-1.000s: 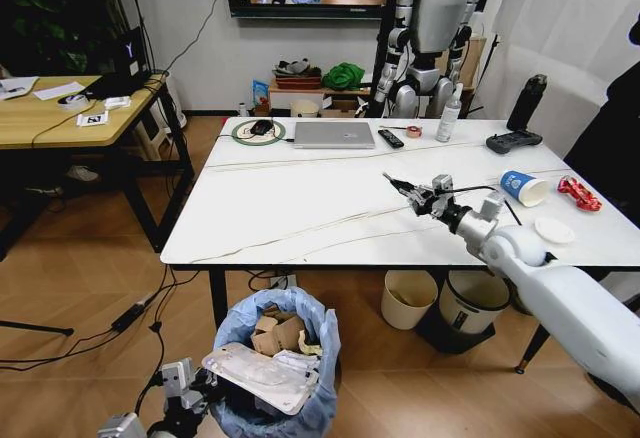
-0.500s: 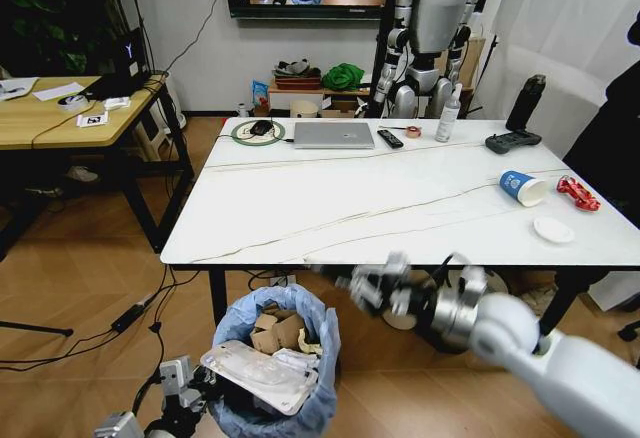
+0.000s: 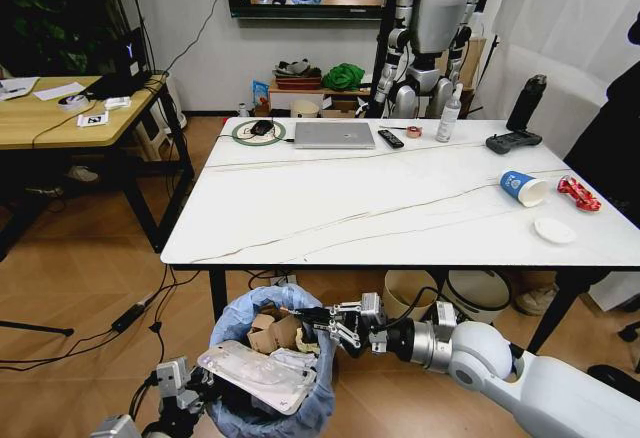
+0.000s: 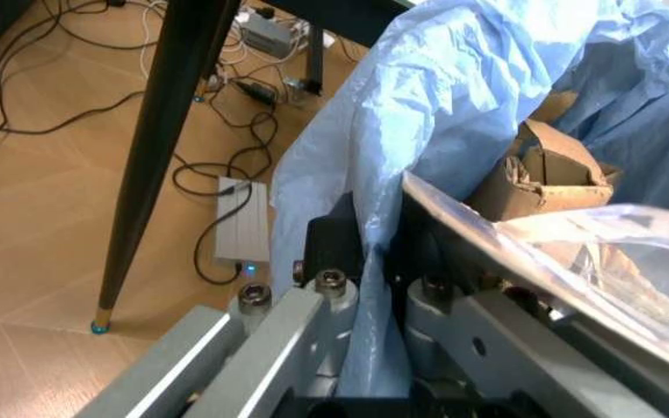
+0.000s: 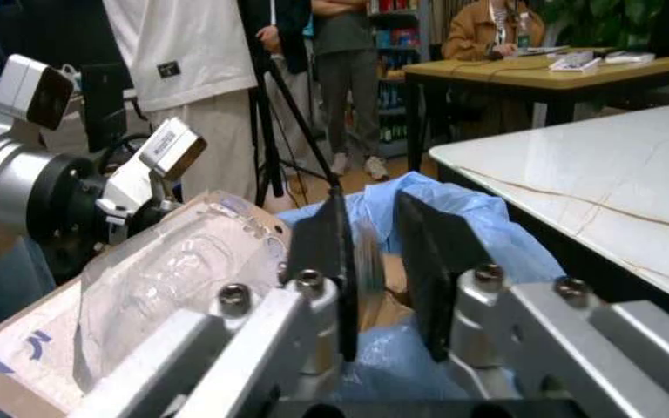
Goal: Pick up the trash bin and place the trash from the table into it.
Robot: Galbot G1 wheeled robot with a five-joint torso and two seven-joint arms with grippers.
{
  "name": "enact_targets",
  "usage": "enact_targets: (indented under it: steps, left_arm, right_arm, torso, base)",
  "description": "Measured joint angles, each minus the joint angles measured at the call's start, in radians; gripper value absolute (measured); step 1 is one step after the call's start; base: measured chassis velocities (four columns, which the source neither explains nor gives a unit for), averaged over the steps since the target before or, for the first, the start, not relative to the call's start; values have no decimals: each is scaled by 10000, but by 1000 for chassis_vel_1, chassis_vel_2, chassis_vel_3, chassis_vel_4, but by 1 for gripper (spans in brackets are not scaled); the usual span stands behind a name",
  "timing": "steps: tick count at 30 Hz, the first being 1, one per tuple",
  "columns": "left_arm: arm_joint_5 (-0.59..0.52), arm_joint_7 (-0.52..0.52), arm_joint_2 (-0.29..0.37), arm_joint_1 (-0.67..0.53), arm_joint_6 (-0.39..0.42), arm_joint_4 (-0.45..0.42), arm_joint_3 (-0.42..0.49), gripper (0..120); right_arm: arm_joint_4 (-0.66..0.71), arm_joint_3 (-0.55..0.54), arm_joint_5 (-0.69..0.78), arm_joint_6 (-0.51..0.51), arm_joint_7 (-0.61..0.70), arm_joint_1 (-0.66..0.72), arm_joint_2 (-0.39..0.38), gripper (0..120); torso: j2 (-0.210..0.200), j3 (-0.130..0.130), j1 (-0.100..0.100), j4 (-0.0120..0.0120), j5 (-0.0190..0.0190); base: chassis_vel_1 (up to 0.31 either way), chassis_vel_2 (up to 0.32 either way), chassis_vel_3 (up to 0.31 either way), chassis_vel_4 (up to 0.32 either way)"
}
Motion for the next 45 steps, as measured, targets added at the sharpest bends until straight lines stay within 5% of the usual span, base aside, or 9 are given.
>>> enact_targets:
  steps: [12, 19, 23, 30, 45]
  left_arm:
    - [46, 2, -115, -85, -7, 94, 55, 0]
    - [26, 3, -120, -185, -9, 163, 172, 0]
    - [-2, 5, -58, -287, -11, 256, 286, 0]
    - [-24, 57, -31, -413, -47, 444, 447, 0]
    - [61, 165, 32, -314, -149, 559, 503, 0]
  right_arm:
    - [-173, 973, -19, 249, 2051, -381, 79, 62]
    - [-1024, 3429, 296, 493, 2606, -745, 304, 86]
    - [-2005, 5545, 911, 459, 1437, -1569, 346, 98]
    - [-3421, 7444, 851, 754, 173, -3042, 1314, 100]
    - [-3890, 8783, 216, 1082, -152, -4523, 3021, 100]
  torso:
    - [0, 0, 0, -1, 1]
    - [0, 0, 1, 1, 0]
    - [0, 0, 0, 0, -2]
    - [0, 0, 0, -2, 4]
    - [0, 0, 0, 0, 0]
  base:
    - [0, 0, 0, 0]
    - [0, 0, 0, 0]
    - [0, 0, 0, 0]
    - [0, 0, 0, 0]
    - [0, 0, 0, 0]
